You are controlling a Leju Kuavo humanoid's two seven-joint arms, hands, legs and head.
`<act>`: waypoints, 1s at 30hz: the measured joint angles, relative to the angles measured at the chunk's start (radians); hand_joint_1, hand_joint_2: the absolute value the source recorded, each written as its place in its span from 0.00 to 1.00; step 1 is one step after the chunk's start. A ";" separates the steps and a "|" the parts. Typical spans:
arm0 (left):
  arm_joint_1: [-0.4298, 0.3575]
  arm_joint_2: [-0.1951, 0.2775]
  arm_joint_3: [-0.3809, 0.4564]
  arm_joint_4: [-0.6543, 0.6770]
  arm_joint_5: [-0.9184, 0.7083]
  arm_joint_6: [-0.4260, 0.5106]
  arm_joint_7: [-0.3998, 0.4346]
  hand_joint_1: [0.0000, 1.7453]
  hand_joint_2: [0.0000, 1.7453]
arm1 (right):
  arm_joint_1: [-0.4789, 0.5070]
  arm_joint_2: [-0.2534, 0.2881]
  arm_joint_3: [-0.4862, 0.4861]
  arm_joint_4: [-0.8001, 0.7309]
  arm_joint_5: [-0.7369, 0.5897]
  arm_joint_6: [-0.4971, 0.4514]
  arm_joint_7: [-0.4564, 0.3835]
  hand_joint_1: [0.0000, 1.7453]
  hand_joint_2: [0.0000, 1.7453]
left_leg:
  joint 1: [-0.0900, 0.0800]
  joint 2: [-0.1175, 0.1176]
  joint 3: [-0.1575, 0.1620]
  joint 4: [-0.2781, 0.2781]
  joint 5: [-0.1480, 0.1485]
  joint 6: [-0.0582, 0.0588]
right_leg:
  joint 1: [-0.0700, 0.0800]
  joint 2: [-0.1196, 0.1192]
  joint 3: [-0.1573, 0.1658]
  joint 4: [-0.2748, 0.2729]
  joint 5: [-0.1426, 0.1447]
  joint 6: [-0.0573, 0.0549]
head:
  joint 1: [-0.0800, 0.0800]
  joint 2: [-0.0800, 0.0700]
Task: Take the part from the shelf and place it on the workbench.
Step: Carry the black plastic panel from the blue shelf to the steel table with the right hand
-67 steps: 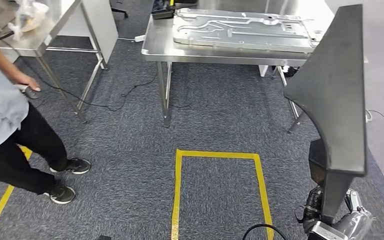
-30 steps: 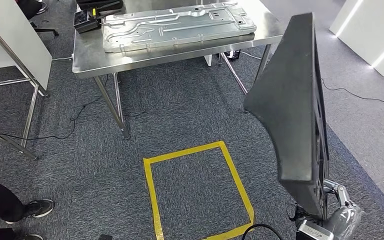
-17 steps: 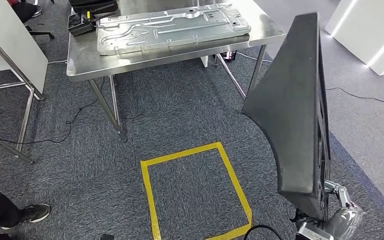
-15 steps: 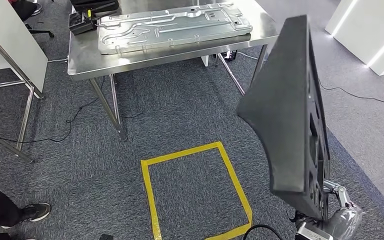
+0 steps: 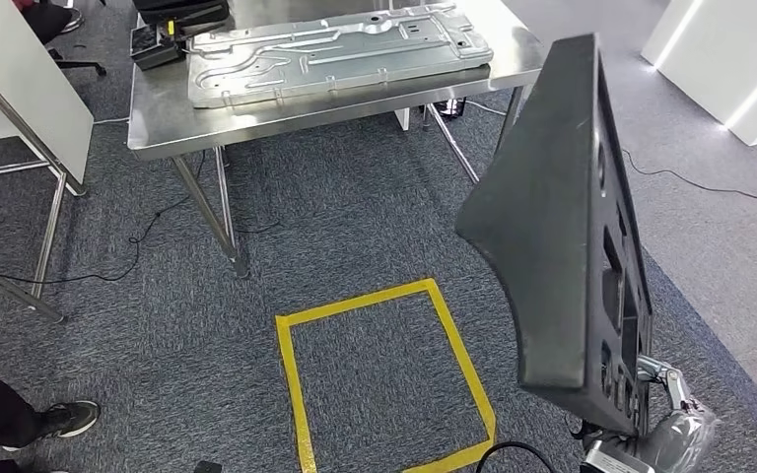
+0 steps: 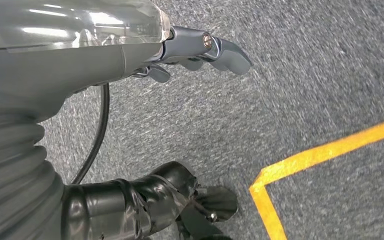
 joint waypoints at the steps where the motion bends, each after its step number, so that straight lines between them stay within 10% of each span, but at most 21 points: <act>1: 0.000 0.000 0.000 0.000 0.000 0.000 0.000 0.00 1.00 | 0.000 0.000 0.000 0.000 0.000 0.000 0.000 0.98 1.00 | 0.002 0.000 -0.002 0.006 -0.006 -0.005 | -0.001 0.000 0.001 -0.004 0.002 -0.007 | 0.000 0.000; 7: 0.002 0.000 0.000 0.000 0.000 0.000 -0.001 0.00 1.00 | 0.000 0.000 0.000 0.000 0.000 0.000 0.000 0.98 1.00 | 0.004 0.000 -0.129 0.280 -0.129 -0.014 | 0.006 -0.007 0.006 -0.009 0.002 -0.033 | -0.001 0.000; 11: 0.002 0.000 0.000 0.000 0.000 0.000 -0.001 0.00 1.00 | 0.000 0.000 0.000 0.000 0.001 0.000 0.000 0.98 1.00 | -0.002 0.001 -0.036 0.076 -0.013 0.005 | 0.012 -0.006 0.014 -0.006 -0.004 -0.030 | -0.001 0.000; 16: 0.001 0.001 0.000 0.000 0.000 0.000 -0.001 0.00 1.00 | 0.000 0.000 0.000 0.000 0.005 0.000 0.000 0.98 1.00 | -0.008 0.000 -0.002 -0.005 0.009 0.028 | 0.013 -0.007 0.011 -0.003 -0.008 -0.004 | 0.000 0.000; 22: 0.000 -0.002 0.001 0.000 0.000 0.000 0.001 0.00 1.00 | 0.002 0.000 0.000 0.000 0.017 0.000 0.004 0.98 1.00 | -0.002 0.000 -0.001 -0.018 0.019 0.042 | 0.003 -0.006 -0.113 0.258 -0.130 0.016 | 0.001 0.000; 26: 0.000 -0.002 0.001 0.000 0.000 0.000 0.002 0.00 1.00 | 0.002 0.000 0.000 0.000 0.018 0.000 0.006 0.98 1.00 | -0.002 -0.009 0.002 -0.009 0.011 0.030 | -0.004 -0.003 -0.019 0.061 -0.017 0.017 | 0.001 0.000; 30: 0.000 -0.003 0.001 0.000 -0.001 0.000 0.001 0.00 1.00 | 0.004 0.000 0.000 0.000 0.018 0.000 0.007 0.98 1.00 | -0.005 -0.013 -0.001 -0.005 0.008 0.006 | 0.002 -0.001 0.008 -0.005 -0.001 -0.001 | 0.000 0.000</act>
